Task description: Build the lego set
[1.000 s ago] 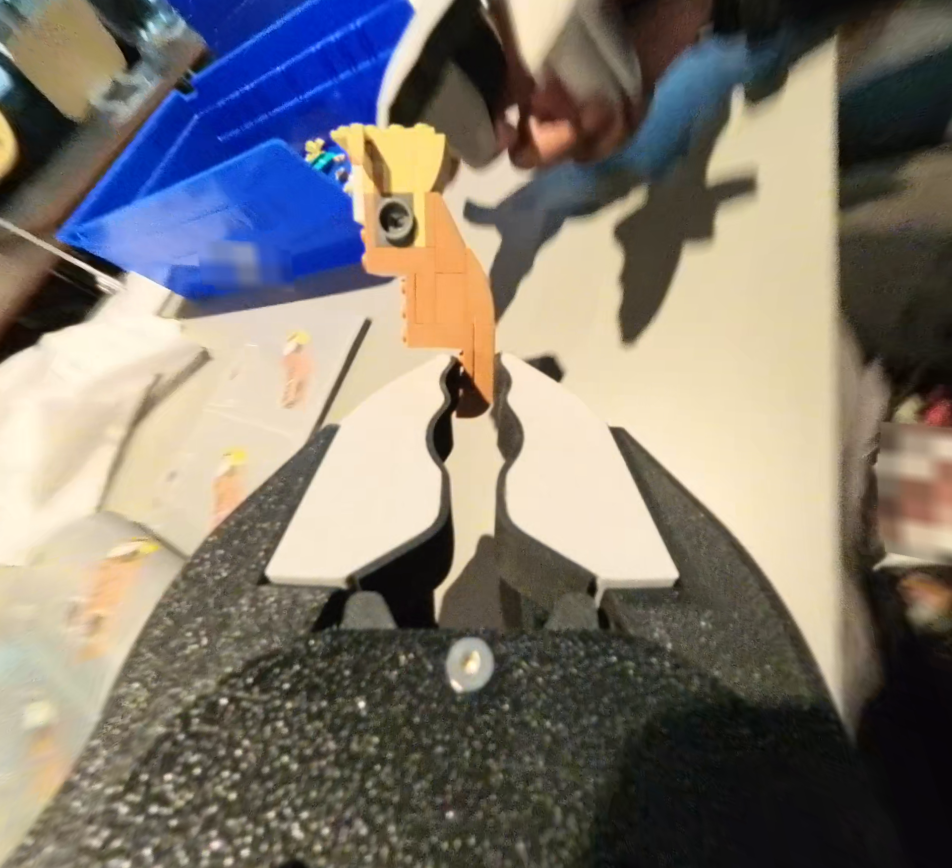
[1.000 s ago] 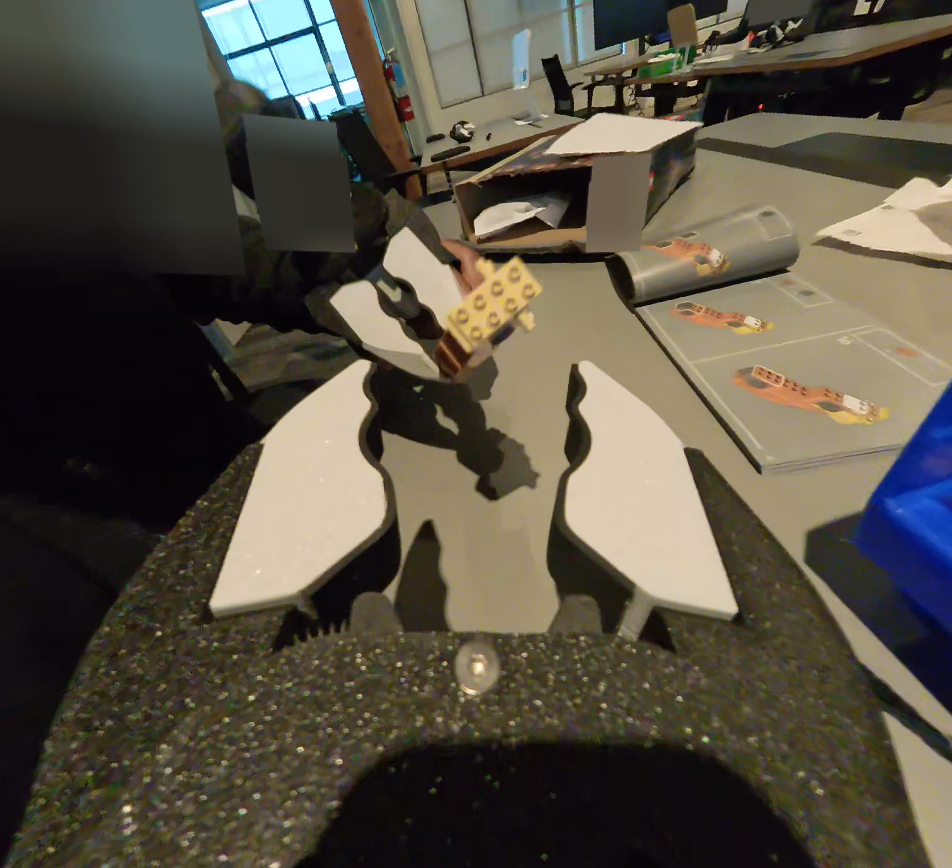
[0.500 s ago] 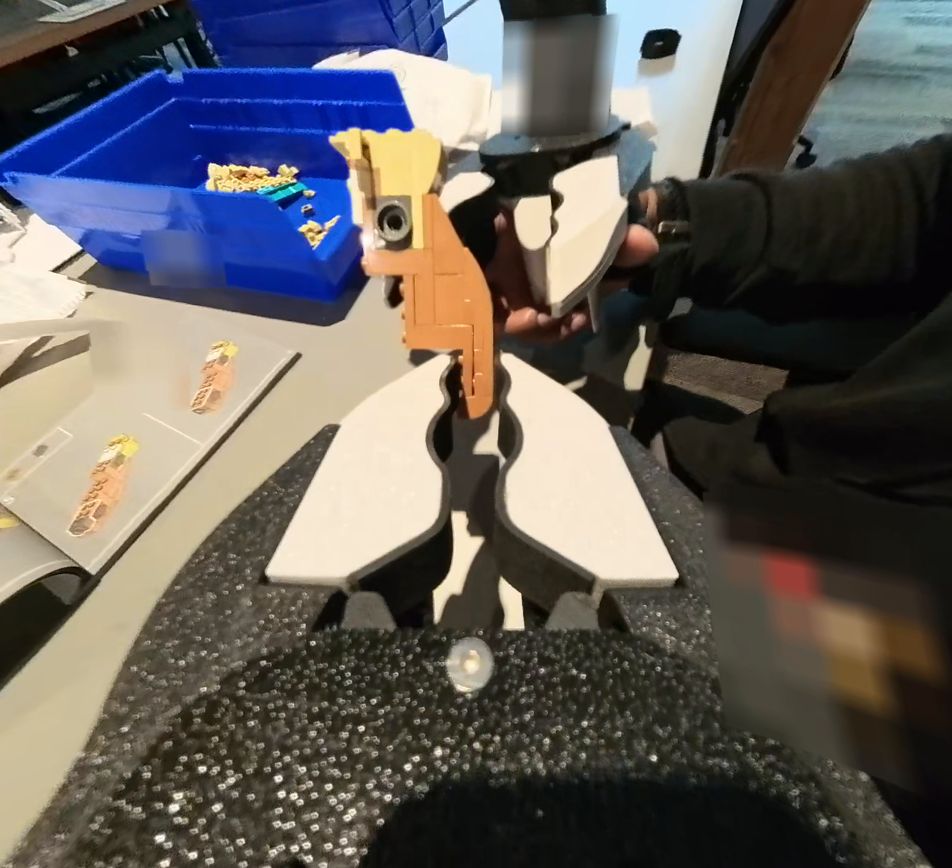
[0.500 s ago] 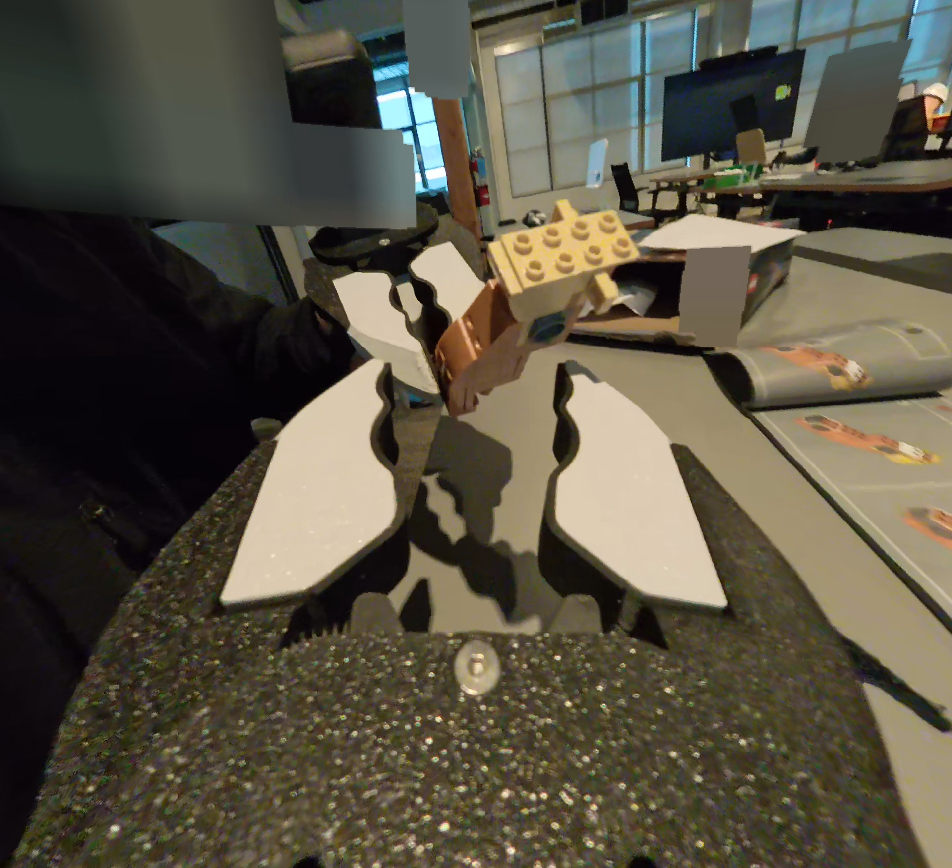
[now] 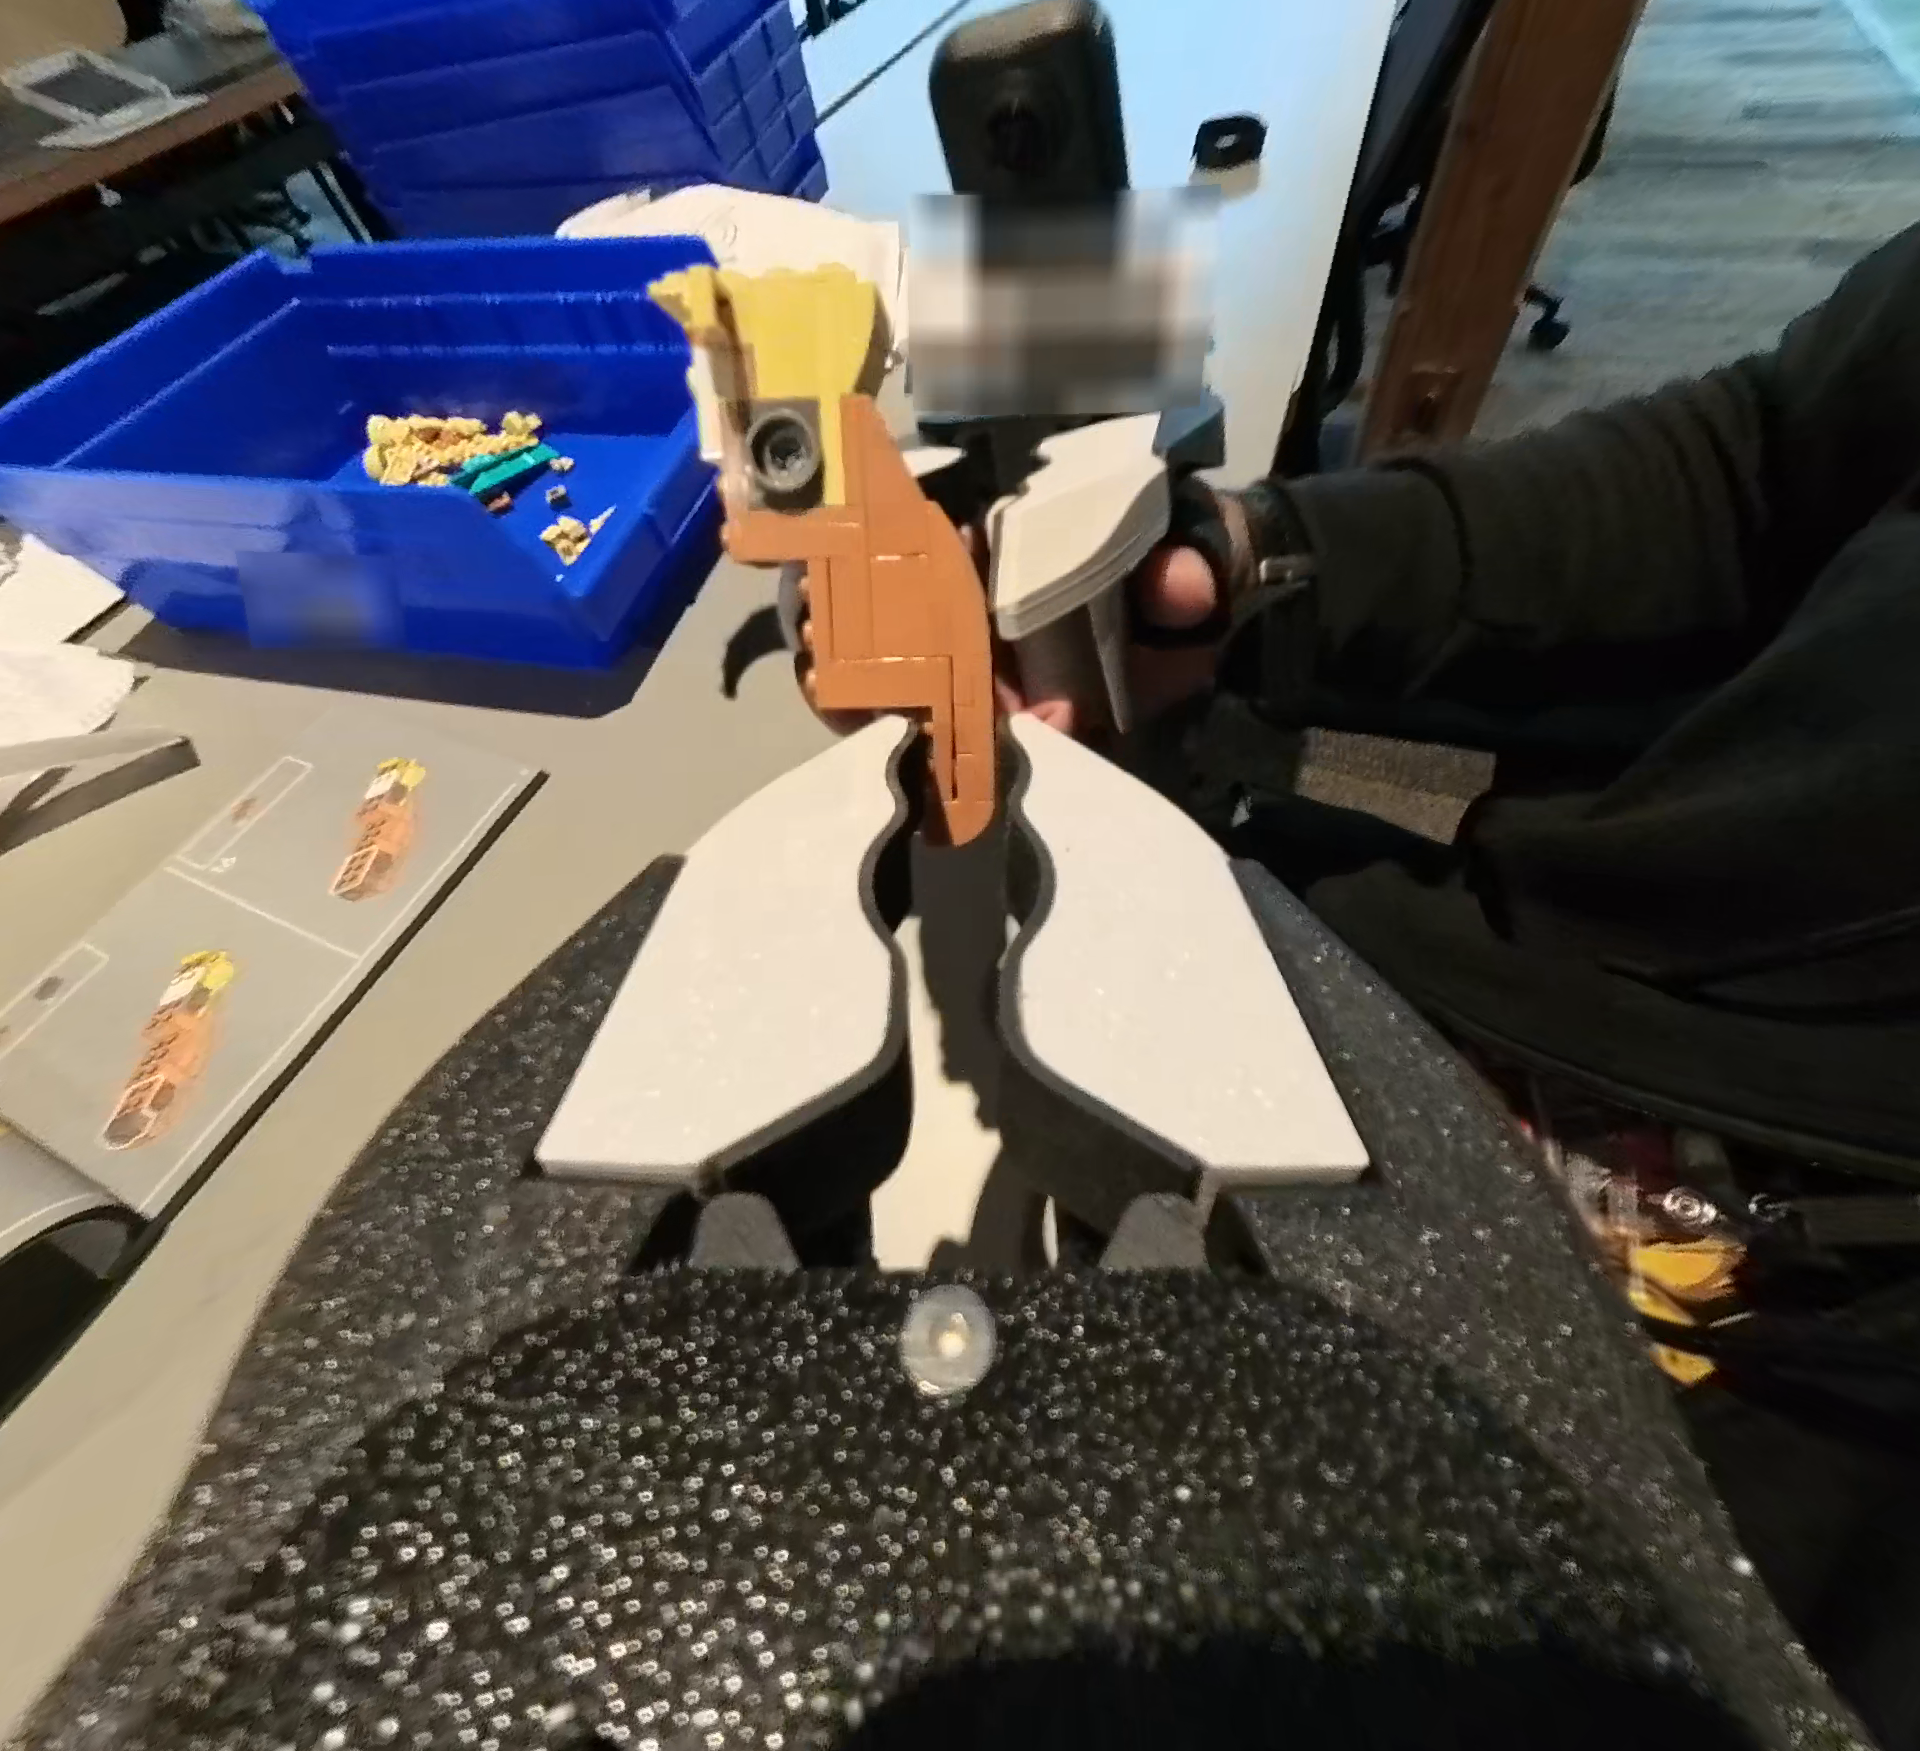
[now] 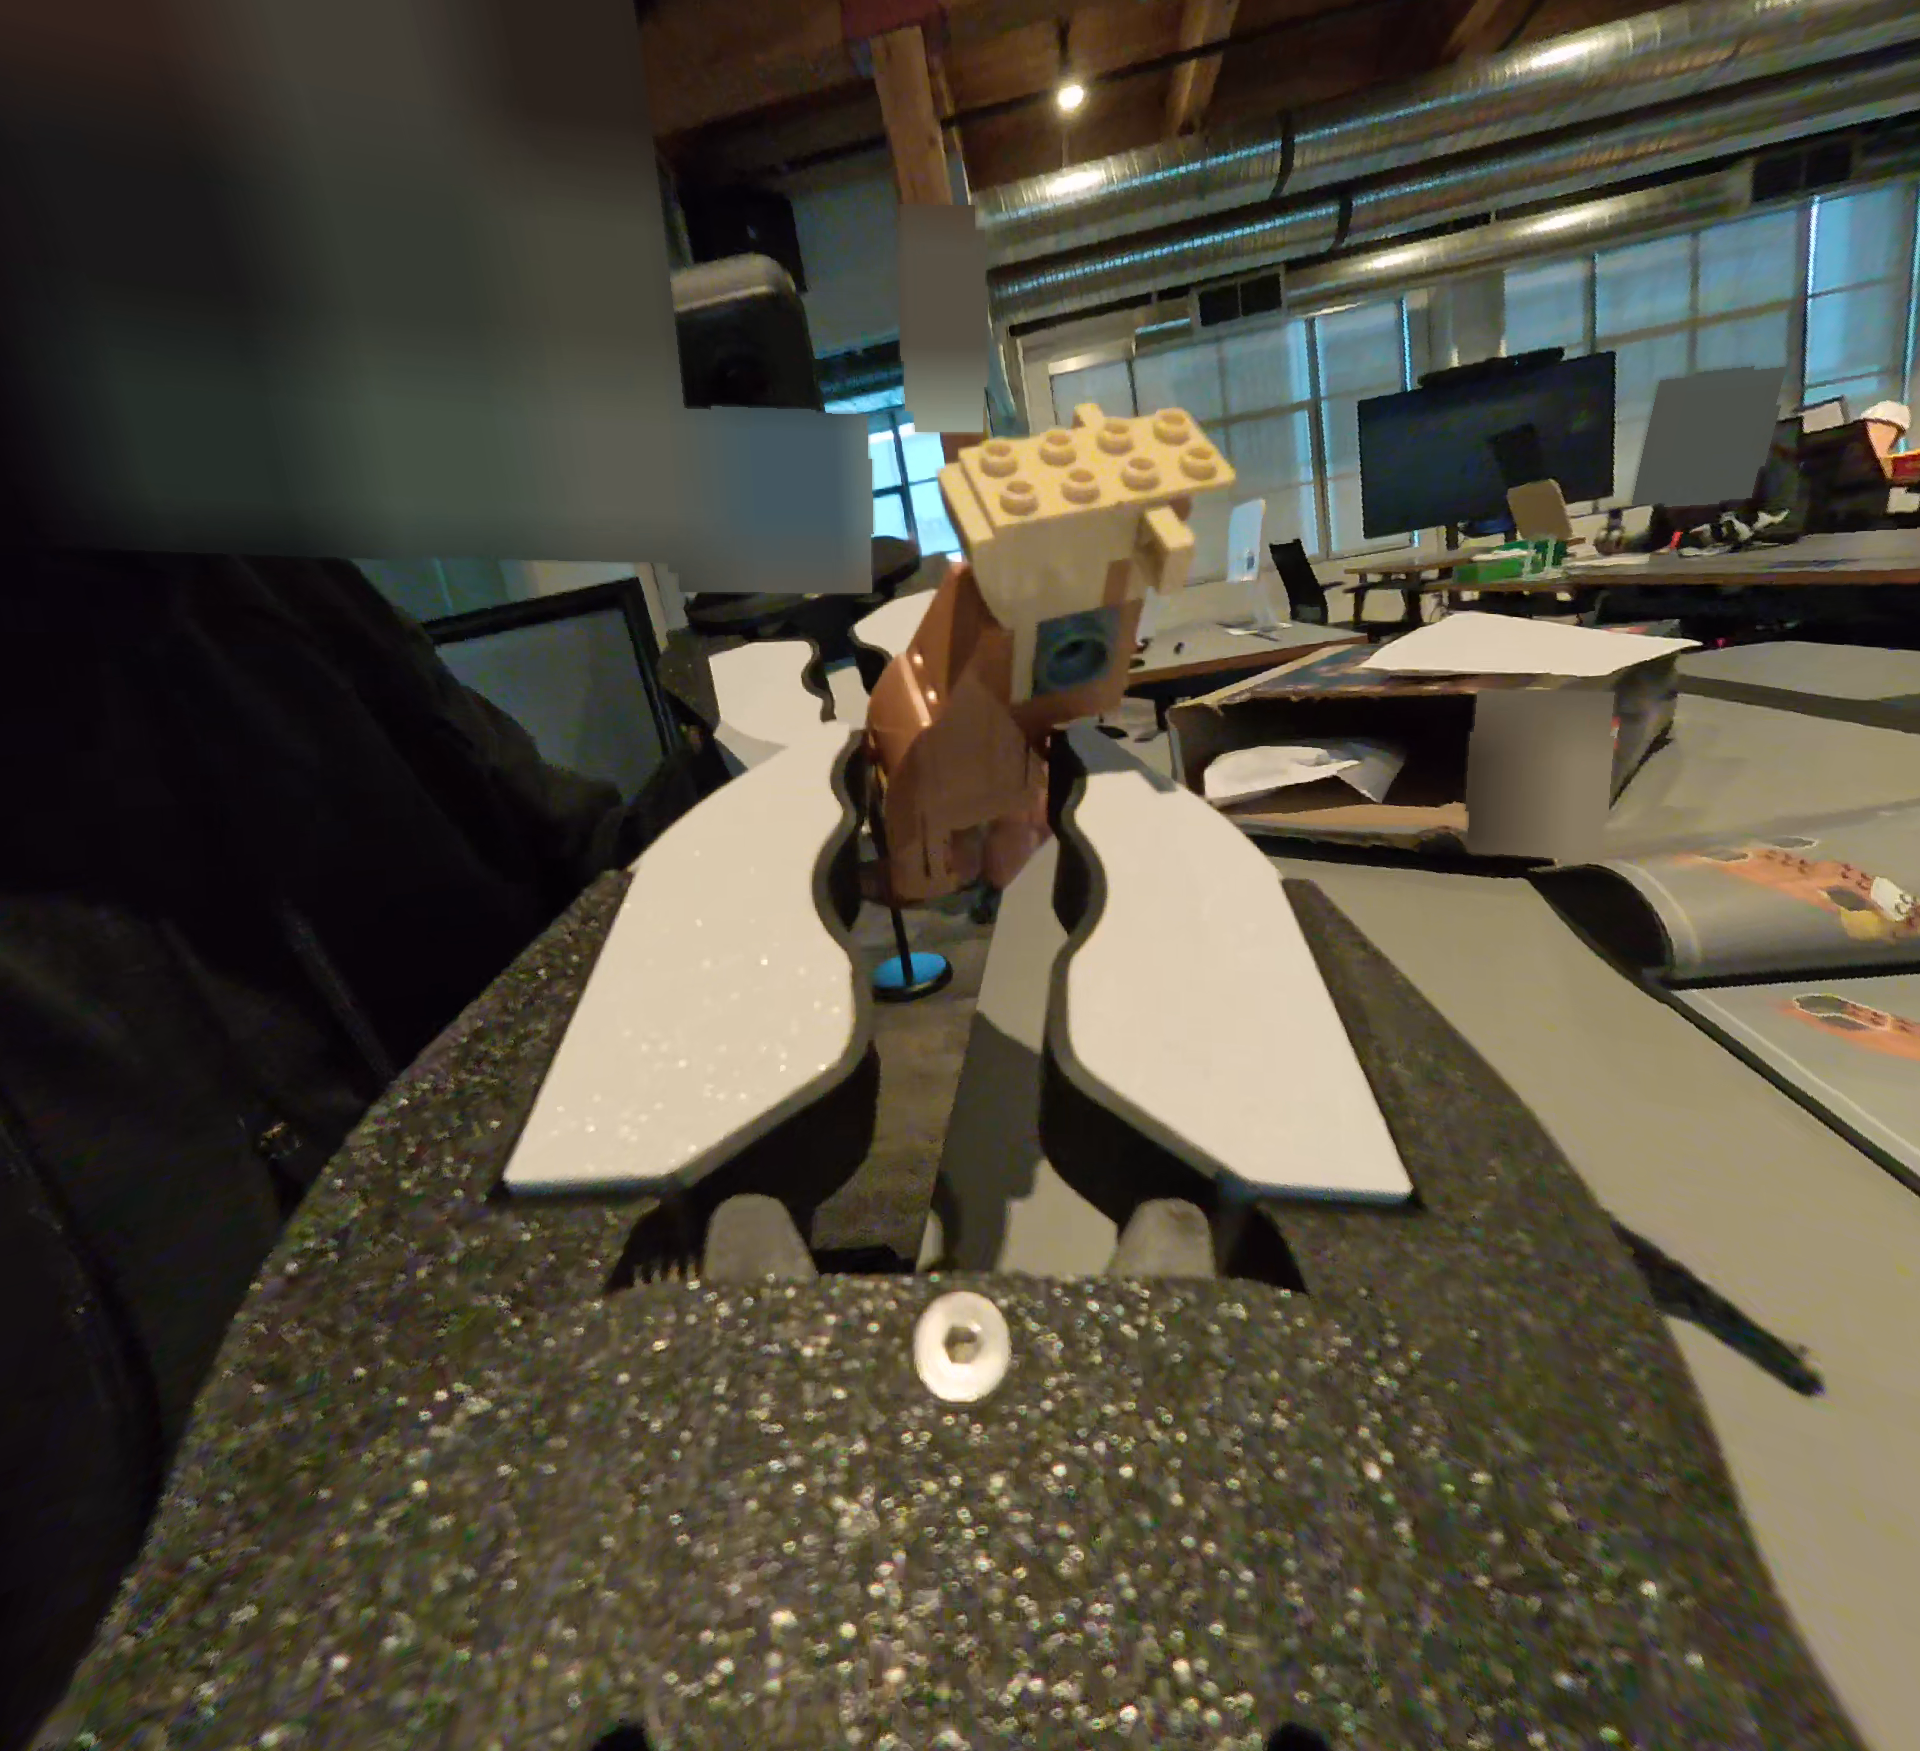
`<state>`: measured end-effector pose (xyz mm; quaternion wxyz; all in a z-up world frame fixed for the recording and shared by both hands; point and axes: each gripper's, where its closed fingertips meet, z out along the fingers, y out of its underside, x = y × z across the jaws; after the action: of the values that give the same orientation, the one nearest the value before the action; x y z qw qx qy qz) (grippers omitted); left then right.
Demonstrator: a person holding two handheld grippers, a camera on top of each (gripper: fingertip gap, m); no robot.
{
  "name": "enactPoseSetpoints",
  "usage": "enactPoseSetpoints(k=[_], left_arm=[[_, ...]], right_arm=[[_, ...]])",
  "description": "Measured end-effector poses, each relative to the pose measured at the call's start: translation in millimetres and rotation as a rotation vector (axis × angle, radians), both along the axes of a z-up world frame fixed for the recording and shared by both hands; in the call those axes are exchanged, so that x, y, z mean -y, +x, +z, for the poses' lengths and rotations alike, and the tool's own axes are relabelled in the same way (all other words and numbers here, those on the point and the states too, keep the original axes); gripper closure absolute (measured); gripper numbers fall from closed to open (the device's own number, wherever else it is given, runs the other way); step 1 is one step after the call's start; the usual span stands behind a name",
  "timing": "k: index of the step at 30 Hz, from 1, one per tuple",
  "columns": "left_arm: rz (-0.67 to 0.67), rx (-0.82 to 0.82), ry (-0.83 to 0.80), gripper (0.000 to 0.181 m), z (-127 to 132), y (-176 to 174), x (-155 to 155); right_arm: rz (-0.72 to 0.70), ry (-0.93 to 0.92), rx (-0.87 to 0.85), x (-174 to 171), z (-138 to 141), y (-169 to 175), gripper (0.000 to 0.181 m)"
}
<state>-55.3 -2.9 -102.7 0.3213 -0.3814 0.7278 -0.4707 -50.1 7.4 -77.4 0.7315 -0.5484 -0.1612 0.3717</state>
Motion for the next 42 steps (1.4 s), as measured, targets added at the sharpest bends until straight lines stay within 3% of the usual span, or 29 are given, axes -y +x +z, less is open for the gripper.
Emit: enactPoseSetpoints(k=[18, 27, 30, 32, 35, 39, 42], left_arm=[[-0.013, 0.106, 0.027, 0.170, 5, -3, 1], [-0.039, 0.155, -0.038, 0.170, 11, -3, 3], [-0.031, 0.220, -0.093, 0.170, 13, -1, 0], [-0.025, 0.292, -0.212, 0.170, 18, -2, -9], [-0.148, 0.530, -0.566, 0.170, 42, -27, -26], [-0.333, 0.939, -1.060, 0.170, 65, -85, -77], [-0.394, 0.990, -1.115, 0.169, 62, -94, -85]], right_arm=[[-0.006, 0.001, 0.001, 3, 6, -8, 0.149], [0.002, -0.015, -0.001, 5, 10, -7, 0.148], [-0.013, -0.015, -0.015, 5, 18, -4, 0.133], [-0.038, -0.006, -0.032, 7, 26, 1, 0.131], [-0.124, -0.056, 0.006, 2, 30, 1, 0.135], [-0.276, -0.124, 0.262, -10, 31, -27, 0.140], [-0.342, -0.128, 0.443, -15, 31, -52, 0.141]])
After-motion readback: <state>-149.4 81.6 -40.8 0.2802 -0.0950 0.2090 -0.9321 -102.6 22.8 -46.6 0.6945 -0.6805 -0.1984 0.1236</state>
